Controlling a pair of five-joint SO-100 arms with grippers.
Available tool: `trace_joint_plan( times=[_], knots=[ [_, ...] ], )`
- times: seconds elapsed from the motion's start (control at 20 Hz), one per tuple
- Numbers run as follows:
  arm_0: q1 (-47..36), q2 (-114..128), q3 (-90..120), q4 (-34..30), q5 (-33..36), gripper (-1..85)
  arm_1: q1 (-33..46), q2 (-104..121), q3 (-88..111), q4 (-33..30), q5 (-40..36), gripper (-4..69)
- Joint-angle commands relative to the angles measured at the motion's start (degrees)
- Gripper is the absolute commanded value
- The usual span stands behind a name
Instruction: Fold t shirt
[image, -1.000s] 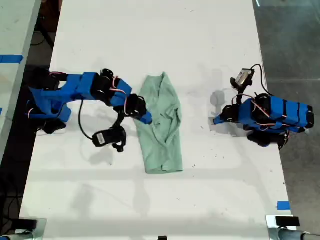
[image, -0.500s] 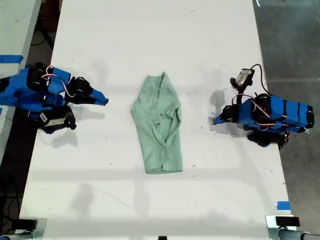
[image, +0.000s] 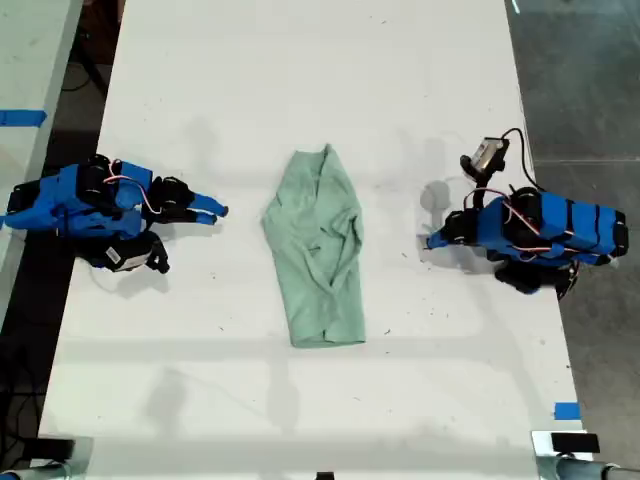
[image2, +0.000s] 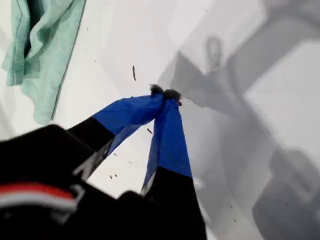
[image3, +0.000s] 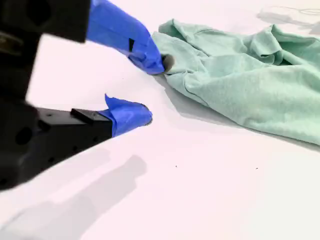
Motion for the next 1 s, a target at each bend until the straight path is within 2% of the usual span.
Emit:
trace_joint_plan(
  times=[0.0,0.2,0.45,0.95],
  knots=[
    [0.4,0.4,-0.4,-0.8,0.5,6.8,-0.4,0.4,1.2,-0.6,0.3,-1.0],
    [1.8,0.4,-0.4,-0.8,0.5,6.5,0.0,0.4,1.2,-0.6,0.4,-1.0],
    [1.8,0.4,-0.4,-0.8,0.5,0.0,-0.1,0.4,1.2,-0.6,0.5,-1.0],
    [2.1,0.4,-0.4,-0.8,0.5,0.0,-0.1,0.4,1.2,-0.6,0.7,-1.0]
  ],
)
